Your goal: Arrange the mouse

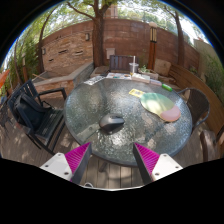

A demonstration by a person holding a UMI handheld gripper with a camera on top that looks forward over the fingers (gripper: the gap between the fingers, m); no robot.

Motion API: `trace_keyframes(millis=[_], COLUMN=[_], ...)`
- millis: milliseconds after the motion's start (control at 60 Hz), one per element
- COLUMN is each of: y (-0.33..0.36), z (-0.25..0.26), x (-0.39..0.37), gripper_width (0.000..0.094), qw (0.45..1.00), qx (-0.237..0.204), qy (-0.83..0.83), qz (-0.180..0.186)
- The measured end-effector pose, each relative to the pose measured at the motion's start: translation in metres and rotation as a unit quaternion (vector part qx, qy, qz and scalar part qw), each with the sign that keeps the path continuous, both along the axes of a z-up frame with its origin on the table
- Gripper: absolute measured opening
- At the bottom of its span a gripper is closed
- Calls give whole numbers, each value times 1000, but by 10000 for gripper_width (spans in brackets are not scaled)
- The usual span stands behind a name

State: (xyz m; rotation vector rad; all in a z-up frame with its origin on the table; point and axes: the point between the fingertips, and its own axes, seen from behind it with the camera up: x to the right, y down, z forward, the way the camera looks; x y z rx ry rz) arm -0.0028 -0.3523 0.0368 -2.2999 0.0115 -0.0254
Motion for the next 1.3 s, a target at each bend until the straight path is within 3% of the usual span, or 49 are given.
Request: trace_keyframes(millis=[200,333,517,667,733,867,983,1083,1183,1300], y=[89,124,159,174,176,178,180,194,224,259], z=[-34,-46,-50,-59,-60,-60,-52,-13,67,158], x=[-26,-27,-28,-21,-18,-19,-23,-33,-28,14], gripper_width=[857,851,845,674,496,419,349,346,347,347], qw=[1000,998,997,996,995,996,998,1000,998,990], qx=[-9,-16,-17,-33,-37,-49,-51,-21,53,134], qy=[13,25,17,7,4,7,-4,4,17,22], qz=[-25,-56,-70,-88,-89,-77,-43,-6,27,32])
